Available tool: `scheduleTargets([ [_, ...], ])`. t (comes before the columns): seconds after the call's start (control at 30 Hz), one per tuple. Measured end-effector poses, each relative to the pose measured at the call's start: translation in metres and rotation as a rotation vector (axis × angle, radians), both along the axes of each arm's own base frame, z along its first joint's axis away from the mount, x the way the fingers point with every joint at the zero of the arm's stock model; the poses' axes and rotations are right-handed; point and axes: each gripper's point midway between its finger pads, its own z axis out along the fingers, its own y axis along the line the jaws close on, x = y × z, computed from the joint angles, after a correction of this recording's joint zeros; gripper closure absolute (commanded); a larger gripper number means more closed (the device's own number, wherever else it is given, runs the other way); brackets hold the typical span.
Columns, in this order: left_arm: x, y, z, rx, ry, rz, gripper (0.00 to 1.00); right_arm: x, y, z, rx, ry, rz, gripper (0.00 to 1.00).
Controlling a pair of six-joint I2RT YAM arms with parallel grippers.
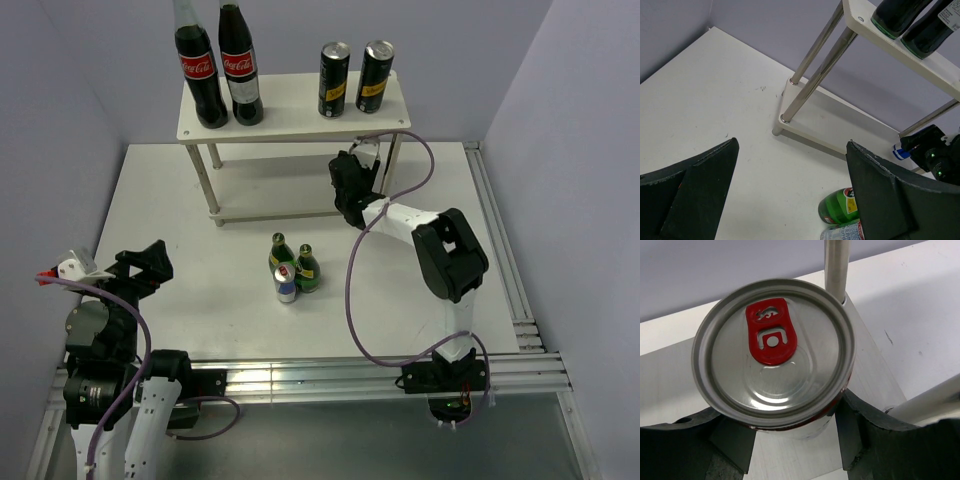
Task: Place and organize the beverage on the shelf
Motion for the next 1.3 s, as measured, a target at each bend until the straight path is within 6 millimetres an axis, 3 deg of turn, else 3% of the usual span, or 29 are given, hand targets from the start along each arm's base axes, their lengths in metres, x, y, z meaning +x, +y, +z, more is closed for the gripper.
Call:
scheduleTargets([
  [0.4,0.000,0.000,0.000,0.000,-0.002,0.002,0.04,0.004,-0.002,-0.022,-0.054,0.074,-0.028,1.00],
  [0.43,0.000,0.000,0.000,0.000,-0.001,0.002,0.04,0.004,-0.002,-0.021,-0.057,0.078,-0.028,0.97],
  [0.5,0.000,0.000,0.000,0.000,-0.002,0.002,0.04,0.004,-0.002,-0.021,-0.061,0.085,-0.028,0.79],
  [0.53,0.000,0.000,0.000,0.000,-0.001,0.002,0.04,0.004,-0.002,-0.022,-0.061,0.087,-0.028,0.54],
  [0.63,0.000,0.000,0.000,0.000,-0.002,0.002,0.04,0.003,-0.002,-0.022,-0.060,0.089,-0.028,0.22],
  [0.73,0.000,0.000,0.000,0.000,-0.001,0.002,0.04,0.004,-0.002,-0.022,-0.057,0.088,-0.027,0.14],
  [1.03,0.000,0.000,0.000,0.000,-0.002,0.002,0.04,0.001,-0.003,-0.025,-0.052,0.096,-0.028,0.08],
  [1.3,0.000,0.000,0.000,0.000,-0.001,0.002,0.04,-0.033,-0.009,-0.020,-0.041,0.109,0.016,0.00],
])
